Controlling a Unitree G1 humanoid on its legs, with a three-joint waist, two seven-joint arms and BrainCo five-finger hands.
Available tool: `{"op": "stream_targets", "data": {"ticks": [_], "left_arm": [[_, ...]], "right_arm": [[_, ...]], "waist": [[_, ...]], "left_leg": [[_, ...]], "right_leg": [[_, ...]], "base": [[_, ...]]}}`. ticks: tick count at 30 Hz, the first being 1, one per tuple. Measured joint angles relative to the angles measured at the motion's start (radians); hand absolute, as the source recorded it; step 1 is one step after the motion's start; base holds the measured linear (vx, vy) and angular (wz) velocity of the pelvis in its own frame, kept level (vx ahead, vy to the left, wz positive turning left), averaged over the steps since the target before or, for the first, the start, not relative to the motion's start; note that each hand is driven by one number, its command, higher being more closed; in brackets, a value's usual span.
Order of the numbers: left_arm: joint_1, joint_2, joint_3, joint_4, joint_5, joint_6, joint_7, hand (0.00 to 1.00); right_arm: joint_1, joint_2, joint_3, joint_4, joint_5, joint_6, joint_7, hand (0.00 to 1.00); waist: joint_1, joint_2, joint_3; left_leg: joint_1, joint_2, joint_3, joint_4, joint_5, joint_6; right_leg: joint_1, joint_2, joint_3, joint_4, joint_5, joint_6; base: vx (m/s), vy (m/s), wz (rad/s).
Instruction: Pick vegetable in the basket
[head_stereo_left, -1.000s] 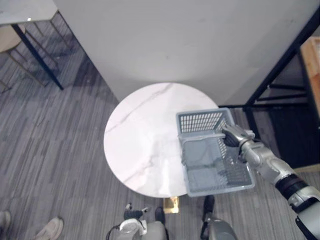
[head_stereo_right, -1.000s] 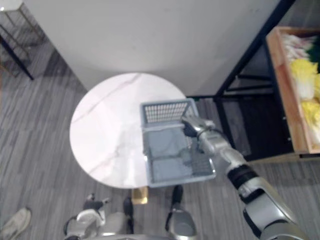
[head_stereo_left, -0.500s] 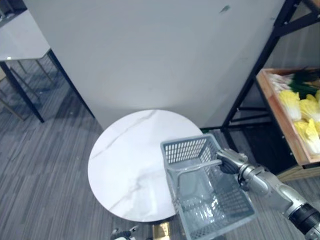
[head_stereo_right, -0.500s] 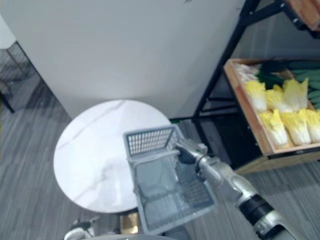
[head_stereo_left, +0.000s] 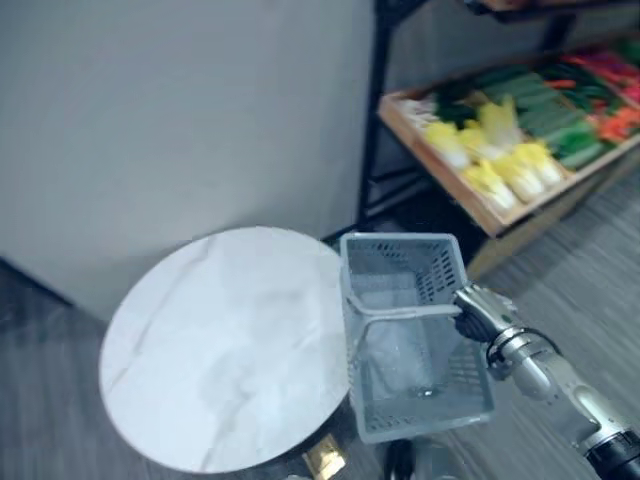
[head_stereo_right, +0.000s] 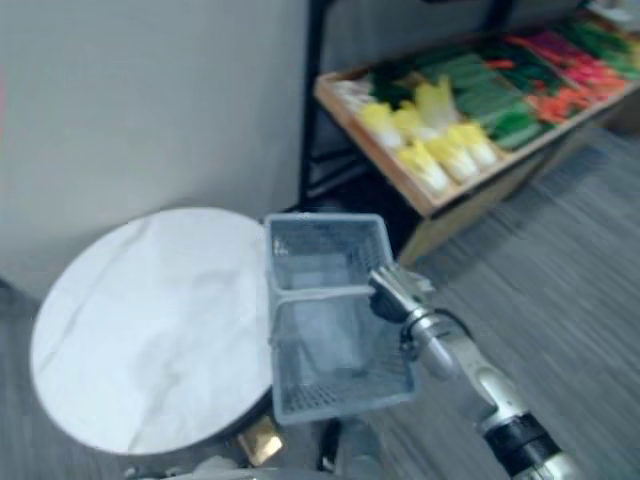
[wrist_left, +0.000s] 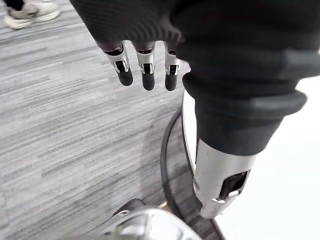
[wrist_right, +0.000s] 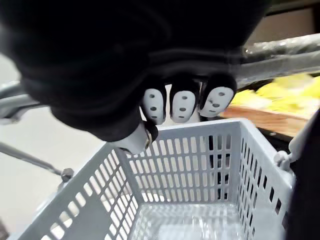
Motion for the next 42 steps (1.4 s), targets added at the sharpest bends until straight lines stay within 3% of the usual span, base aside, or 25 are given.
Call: {"op": "stream_targets", "data": {"ticks": [1,2,5,6,7,9,10,11,12,13,14,15,16,17,18,19,20,22,23,24,26,28,29,36,42], "left_arm": [[0.004,0.006,-0.014,-0.001,0.000,-0.001,0.001,0.00],[0.004,0.011,-0.019,-0.001,-0.001,-0.001,0.003,0.00],[-0.003,0.034,-0.023,-0.008,-0.002,-0.001,0.010,0.00],[-0.004,0.046,-0.022,-0.014,-0.002,-0.002,0.020,0.00],[-0.015,0.043,-0.022,-0.016,-0.001,-0.003,0.027,0.00],[-0.019,0.020,-0.020,-0.020,0.000,-0.007,0.035,0.00],[-0.017,0.010,-0.019,-0.022,0.001,-0.009,0.040,0.00],[-0.013,0.011,-0.015,-0.030,0.001,-0.009,0.041,0.00],[-0.006,0.015,0.007,-0.050,0.004,-0.015,0.042,0.00],[-0.017,0.004,0.009,-0.061,0.007,-0.023,0.044,0.00],[-0.026,-0.004,0.009,-0.070,0.010,-0.024,0.044,0.00],[-0.028,-0.023,0.008,-0.084,0.024,-0.022,0.045,0.00],[-0.026,-0.029,0.005,-0.095,0.035,-0.023,0.044,0.00],[-0.017,-0.018,-0.001,-0.102,0.039,-0.026,0.043,0.00],[-0.017,-0.015,0.000,-0.105,0.040,-0.030,0.043,0.00],[-0.016,-0.012,0.000,-0.110,0.040,-0.032,0.044,0.00],[0.003,-0.018,-0.001,-0.106,0.040,-0.037,0.047,0.00],[0.016,-0.018,-0.003,-0.107,0.042,-0.056,0.057,0.00],[0.020,-0.028,-0.016,-0.109,0.046,-0.068,0.062,0.00],[0.031,-0.052,-0.037,-0.117,0.068,-0.078,0.064,0.00],[0.025,-0.047,-0.049,-0.119,0.091,-0.091,0.065,0.00],[0.015,-0.009,-0.070,-0.127,0.111,-0.103,0.063,0.00],[0.015,-0.010,-0.070,-0.126,0.111,-0.102,0.063,0.00],[0.021,-0.016,-0.069,-0.119,0.112,-0.094,0.050,0.00],[0.018,0.008,-0.096,-0.117,0.113,-0.084,0.029,0.00]], "right_arm": [[-0.017,0.016,0.016,0.014,-0.011,0.000,-0.003,1.00],[-0.020,0.022,0.022,0.021,-0.013,0.000,-0.003,1.00],[-0.024,0.043,0.046,0.039,-0.032,-0.001,-0.003,1.00],[-0.026,0.046,0.054,0.039,-0.034,-0.001,-0.003,1.00],[-0.026,0.042,0.056,0.044,-0.038,0.003,-0.003,1.00],[-0.026,0.034,0.056,0.049,-0.048,0.018,-0.003,1.00],[-0.019,0.035,0.057,0.058,-0.050,0.039,-0.003,1.00],[-0.017,0.039,0.058,0.063,-0.050,0.044,-0.003,1.00],[-0.014,0.049,0.056,0.062,-0.050,0.047,-0.005,1.00],[-0.017,0.039,0.035,0.061,-0.050,0.048,-0.015,1.00],[-0.015,0.036,0.021,0.061,-0.050,0.048,-0.019,1.00],[-0.012,0.023,0.013,0.062,-0.050,0.050,-0.019,1.00],[0.002,0.044,0.016,0.060,-0.050,0.052,-0.019,1.00],[0.018,0.063,0.018,0.053,-0.049,0.042,-0.019,1.00],[0.020,0.069,0.018,0.050,-0.047,0.033,-0.019,1.00],[0.018,0.076,0.018,0.046,-0.045,0.021,-0.019,1.00],[0.019,0.091,0.025,0.045,-0.041,0.008,-0.019,1.00],[0.019,0.116,0.038,0.049,-0.029,0.008,-0.021,1.00],[0.017,0.110,0.040,0.052,-0.027,0.008,-0.021,1.00],[0.015,0.094,0.045,0.058,-0.009,0.009,-0.020,1.00],[0.016,0.111,0.062,0.078,0.001,0.018,-0.017,1.00],[0.015,0.115,0.073,0.089,0.002,0.020,-0.001,1.00],[0.013,0.114,0.075,0.091,0.003,0.020,0.003,1.00],[0.011,0.116,0.090,0.096,0.012,0.020,0.012,1.00],[0.059,0.125,0.089,0.096,0.011,0.042,0.016,1.00]], "waist": [[0.009,-0.009,-0.007],[0.014,-0.014,-0.014],[0.021,-0.039,-0.038],[0.021,-0.060,-0.052],[0.020,-0.051,-0.055],[0.019,-0.019,-0.060],[0.019,0.000,-0.071],[0.021,0.002,-0.069],[0.036,-0.005,-0.062],[0.033,0.002,-0.062],[0.026,0.011,-0.060],[0.024,0.038,-0.060],[0.021,0.048,-0.067],[0.023,0.030,-0.061],[0.025,0.032,-0.056],[0.030,0.017,-0.054],[0.044,0.028,-0.044],[0.047,0.015,-0.033],[0.047,0.030,-0.030],[0.053,0.075,-0.027],[0.056,0.080,-0.012],[0.066,0.036,0.016],[0.071,0.030,0.018],[0.074,0.031,0.022],[0.070,0.004,0.024]], "left_leg": [[0.006,0.011,0.056,0.001,0.006,0.000],[0.004,0.021,0.085,0.003,0.010,-0.003],[-0.019,0.053,0.196,0.009,0.048,-0.020],[-0.036,0.074,0.233,0.035,0.057,-0.026],[-0.052,0.091,0.248,0.036,0.087,-0.021],[-0.048,0.113,0.279,0.028,0.125,-0.018],[-0.033,0.159,0.313,0.085,0.152,-0.013],[-0.032,0.207,0.321,0.162,0.155,0.001],[-0.056,0.271,0.319,0.281,0.116,-0.023],[-0.114,0.241,0.297,0.268,0.067,-0.063],[-0.146,0.225,0.280,0.250,0.068,-0.039],[-0.168,0.208,0.287,0.214,0.083,0.010],[-0.133,0.214,0.294,0.202,0.061,0.029],[-0.114,0.216,0.272,0.222,0.065,0.029],[-0.116,0.220,0.224,0.244,0.066,0.030],[-0.119,0.214,0.092,0.271,0.069,0.027],[-0.163,0.185,-0.196,0.351,0.097,0.051],[-0.222,0.084,-0.441,0.346,0.057,-0.015],[-0.223,0.010,-0.556,0.248,0.033,-0.053],[-0.219,-0.052,-0.682,0.106,0.077,-0.057],[-0.193,-0.071,-0.705,0.061,0.092,-0.088],[-0.194,-0.073,-0.701,0.068,0.091,-0.090],[-0.195,-0.071,-0.695,0.067,0.091,-0.090],[-0.186,-0.075,-0.644,0.018,0.084,-0.097],[-0.149,-0.095,-0.637,0.005,0.035,-0.081]], "right_leg": [[0.029,-0.058,-0.041,0.058,-0.005,-0.005],[0.043,-0.082,-0.046,0.073,-0.004,-0.003],[0.101,-0.150,0.006,-0.004,0.047,0.060],[0.129,-0.142,0.047,-0.132,0.065,0.143],[0.159,-0.086,0.041,-0.244,0.035,0.180],[0.178,-0.032,0.024,-0.351,0.035,0.181],[0.208,0.011,0.020,-0.433,0.035,0.181],[0.230,0.033,0.026,-0.468,0.035,0.180],[0.273,0.059,0.046,-0.536,0.036,0.180],[0.280,0.056,0.062,-0.573,0.036,0.180],[0.286,0.061,0.055,-0.584,0.036,0.180],[0.295,0.080,0.046,-0.594,0.035,0.182],[0.324,0.098,0.045,-0.613,0.039,0.189],[0.346,0.102,0.057,-0.644,0.050,0.207],[0.358,0.104,0.065,-0.661,0.051,0.207],[0.383,0.108,0.090,-0.683,0.051,0.207],[0.402,0.095,0.155,-0.696,0.051,0.206],[0.390,0.055,0.218,-0.695,0.051,0.207],[0.367,0.043,0.251,-0.693,0.053,0.210],[0.337,0.056,0.307,-0.692,0.064,0.229],[0.315,0.063,0.359,-0.690,0.074,0.252],[0.289,0.058,0.394,-0.685,0.074,0.253],[0.283,0.059,0.406,-0.685,0.074,0.253],[0.195,0.064,0.512,-0.683,0.097,0.290],[0.137,0.067,0.556,-0.571,0.078,0.270]], "base": [[-0.14,0.006,-1.61],[-0.08,-0.059,-1.43],[-0.06,-0.214,-1.25],[-0.04,-0.378,-1.01],[-0.05,-0.377,-1.06],[-0.06,-0.348,-0.86],[-0.02,-0.340,-0.78],[-0.01,-0.409,-0.86],[-0.06,-0.214,-0.58],[-0.09,-0.131,-0.36],[-0.09,-0.009,-0.09],[-0.02,-0.004,-0.07],[0.00,-0.036,-0.24],[0.02,-0.047,-0.37],[0.02,-0.111,-0.58],[-0.01,-0.101,-1.17],[-0.01,-0.050,-1.41],[0.00,0.091,-1.22],[0.00,0.191,-1.24],[0.03,0.270,-1.37],[0.06,0.207,-0.82],[-0.02,0.050,-0.39],[-0.06,0.028,-0.36],[-0.06,0.005,-0.44],[0.04,0.034,-0.34]]}}
